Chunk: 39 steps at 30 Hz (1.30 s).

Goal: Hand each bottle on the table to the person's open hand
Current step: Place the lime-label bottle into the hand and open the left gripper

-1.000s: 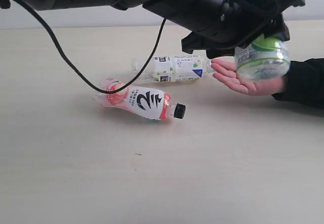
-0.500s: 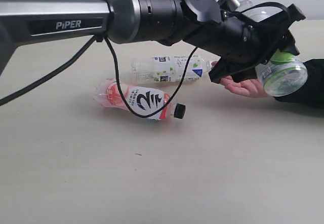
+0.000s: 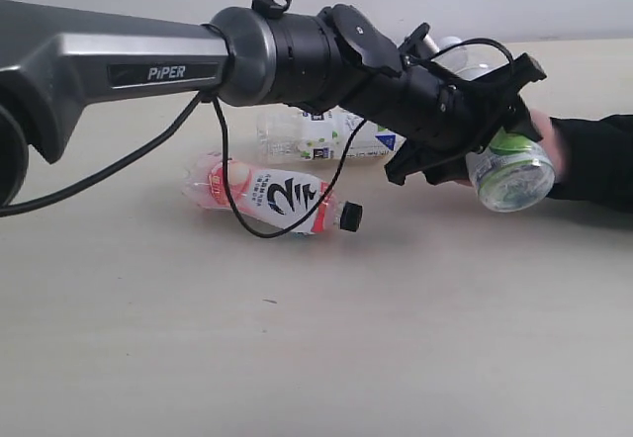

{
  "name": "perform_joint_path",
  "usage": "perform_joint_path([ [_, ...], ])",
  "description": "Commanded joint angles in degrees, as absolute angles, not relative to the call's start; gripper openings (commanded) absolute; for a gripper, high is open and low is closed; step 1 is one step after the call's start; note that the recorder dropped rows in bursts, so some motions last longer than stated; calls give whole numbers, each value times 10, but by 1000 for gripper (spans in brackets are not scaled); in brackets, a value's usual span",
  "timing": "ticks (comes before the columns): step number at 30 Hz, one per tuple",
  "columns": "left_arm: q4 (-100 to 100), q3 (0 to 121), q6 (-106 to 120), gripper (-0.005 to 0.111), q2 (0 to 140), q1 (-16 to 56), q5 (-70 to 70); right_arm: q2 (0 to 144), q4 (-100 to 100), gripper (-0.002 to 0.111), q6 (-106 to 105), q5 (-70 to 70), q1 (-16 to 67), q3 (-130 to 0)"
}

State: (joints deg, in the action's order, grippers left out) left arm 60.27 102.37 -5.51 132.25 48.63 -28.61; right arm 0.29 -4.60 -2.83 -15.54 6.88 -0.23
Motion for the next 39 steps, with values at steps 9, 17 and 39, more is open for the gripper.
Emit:
perform_joint_path([
  [9,605,1028,-43,55,1325,479,-291,0,-44,0,-29,-153,66,0],
  [17,605,1028,-15,75,1325,479,-296,0,-44,0,-29,-153,66,0],
  [39,553,1028,17,76,1258,479,-382,0,-44,0,-29,-153,66,0],
])
